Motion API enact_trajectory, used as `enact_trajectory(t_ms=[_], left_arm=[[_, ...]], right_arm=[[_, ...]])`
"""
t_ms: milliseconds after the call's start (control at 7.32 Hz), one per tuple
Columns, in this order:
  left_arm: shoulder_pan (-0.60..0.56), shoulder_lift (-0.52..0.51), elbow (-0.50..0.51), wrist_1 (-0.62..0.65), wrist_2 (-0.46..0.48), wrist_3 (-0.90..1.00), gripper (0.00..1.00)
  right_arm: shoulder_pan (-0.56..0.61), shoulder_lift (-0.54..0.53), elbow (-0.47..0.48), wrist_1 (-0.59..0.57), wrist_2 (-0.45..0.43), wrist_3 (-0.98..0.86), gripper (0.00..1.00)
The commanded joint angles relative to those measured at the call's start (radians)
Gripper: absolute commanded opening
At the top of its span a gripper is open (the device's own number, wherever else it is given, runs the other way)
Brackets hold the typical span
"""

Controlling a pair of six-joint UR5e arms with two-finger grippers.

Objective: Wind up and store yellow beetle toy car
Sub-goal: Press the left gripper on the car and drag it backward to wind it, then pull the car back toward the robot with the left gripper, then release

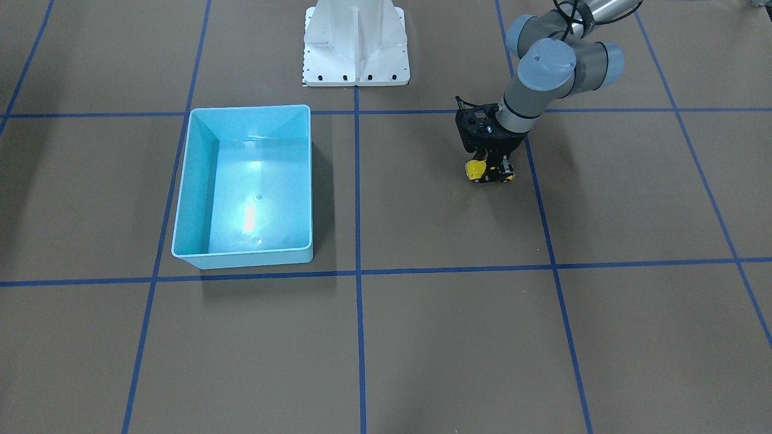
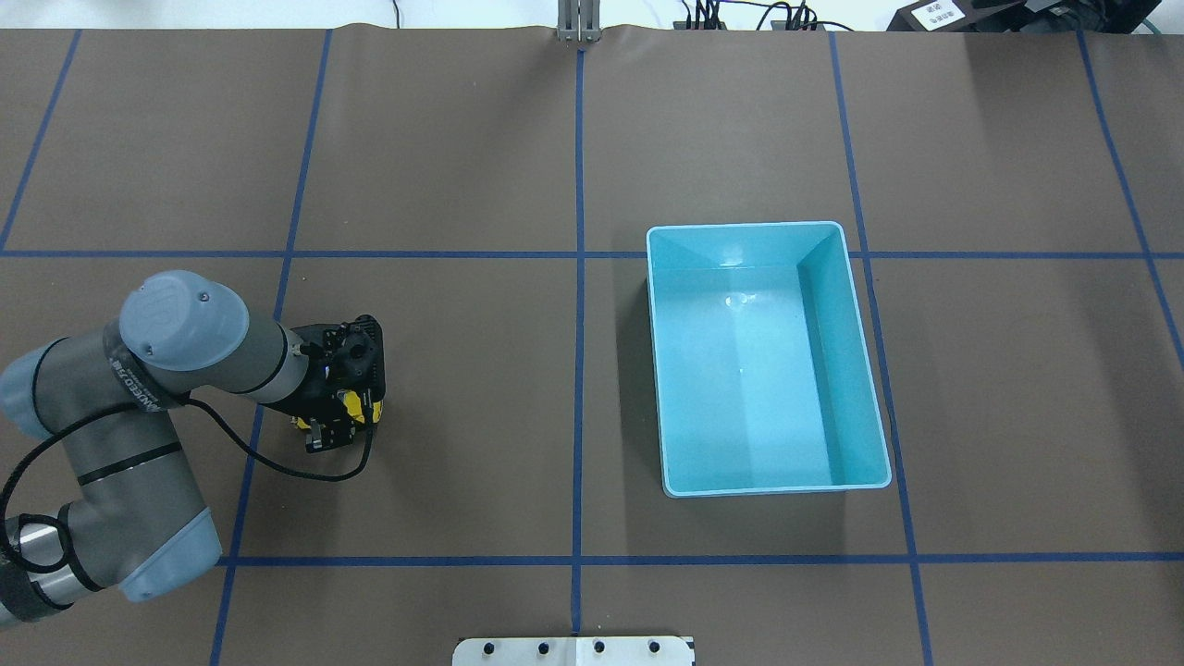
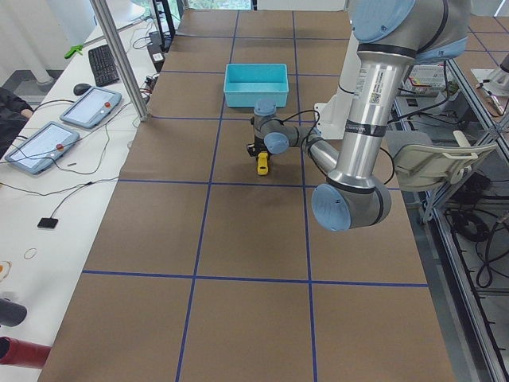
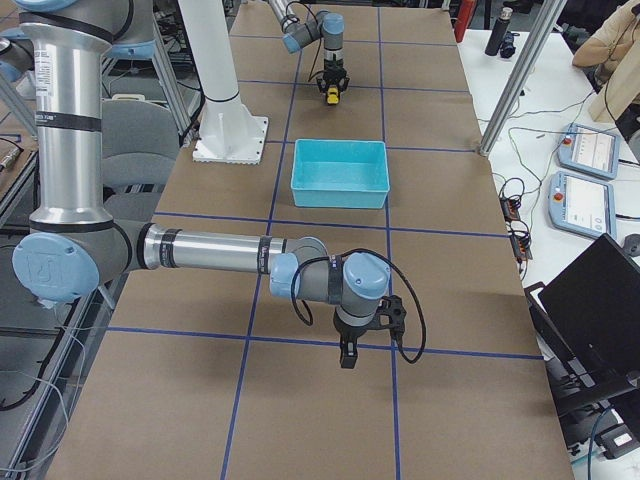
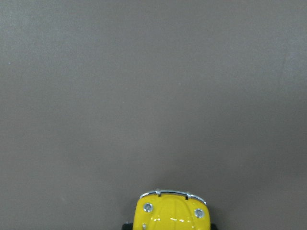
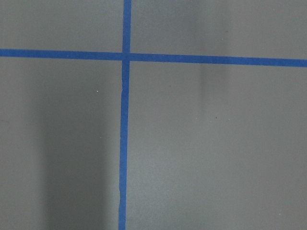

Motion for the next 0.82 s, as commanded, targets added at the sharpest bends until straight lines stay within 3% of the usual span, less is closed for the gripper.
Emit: enact_trajectory(t_ms=[0, 683], left_arm=[[0.0, 0.031, -0.006, -0.025, -0.003, 0.0, 0.21], [-0.031, 0.141, -0.005, -0.16, -0.043, 0.0, 0.21]], right_arm=[[0.0, -0.004, -0.001, 0.074, -0.006, -0.001, 1.0], [0.0, -0.002, 0.012, 0.084, -0.002, 0.007, 1.0]])
